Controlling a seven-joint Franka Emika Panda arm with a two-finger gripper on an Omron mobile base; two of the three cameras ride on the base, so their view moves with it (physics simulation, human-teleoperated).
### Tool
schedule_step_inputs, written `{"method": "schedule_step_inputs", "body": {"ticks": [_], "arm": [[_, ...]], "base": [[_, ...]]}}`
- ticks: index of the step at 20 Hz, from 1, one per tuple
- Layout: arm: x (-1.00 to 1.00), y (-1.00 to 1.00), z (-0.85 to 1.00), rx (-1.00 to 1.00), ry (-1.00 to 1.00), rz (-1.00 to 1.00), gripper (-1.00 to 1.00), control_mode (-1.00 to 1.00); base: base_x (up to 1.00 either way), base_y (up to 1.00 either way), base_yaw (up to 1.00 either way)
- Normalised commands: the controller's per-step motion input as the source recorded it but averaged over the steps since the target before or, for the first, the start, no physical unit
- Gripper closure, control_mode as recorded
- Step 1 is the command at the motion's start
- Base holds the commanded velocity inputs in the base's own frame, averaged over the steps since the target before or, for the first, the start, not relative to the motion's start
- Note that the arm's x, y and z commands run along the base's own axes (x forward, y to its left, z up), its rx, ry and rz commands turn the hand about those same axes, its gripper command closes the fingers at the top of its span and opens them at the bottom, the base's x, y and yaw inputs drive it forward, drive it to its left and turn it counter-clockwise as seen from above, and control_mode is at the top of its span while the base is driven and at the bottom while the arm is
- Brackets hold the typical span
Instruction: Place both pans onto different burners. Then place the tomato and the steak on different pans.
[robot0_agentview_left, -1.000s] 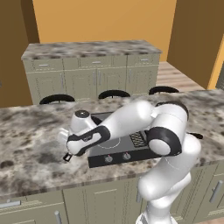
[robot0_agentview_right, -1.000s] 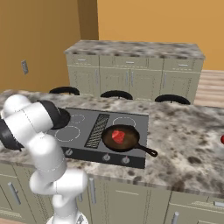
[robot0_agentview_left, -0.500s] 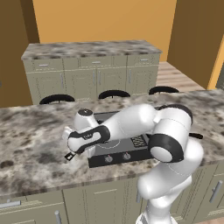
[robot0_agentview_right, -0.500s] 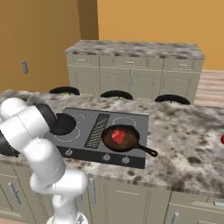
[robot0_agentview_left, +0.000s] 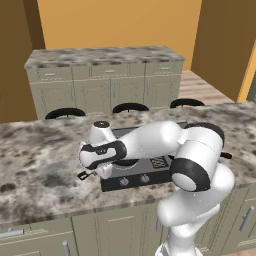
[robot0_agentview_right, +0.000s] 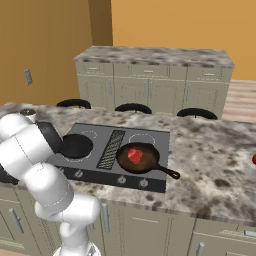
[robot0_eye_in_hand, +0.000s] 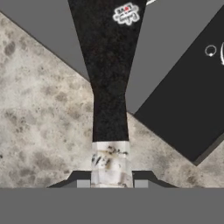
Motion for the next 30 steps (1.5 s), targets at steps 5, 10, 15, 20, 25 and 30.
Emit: {"method": "schedule_step_inputs", "body": {"ticks": [5,10,15,20,25,30], "arm": [[0.02,-0.05,0.0,0.0,0.02,-0.06,1.0,-1.0],[0.19,0.0,-0.02,0.0,0.04,-0.03,1.0,-1.0],[0.32,0.0,-0.1,0.0,0.04,0.0,1.0,-1.0],[0.14,0.09,-0.12,0.0,0.06,0.0,1.0,-1.0],[0.07,0.16,-0.16,0.0,0.07,0.0,1.0,-1.0],[0.0,0.21,-0.18,0.0,0.09,0.0,1.0,-1.0]], "base": [[0.0,0.0,0.0],[0.0,0.0,0.0],[0.0,0.0,0.0],[0.0,0.0,0.0],[0.0,0.0,0.0],[0.0,0.0,0.0]]}}
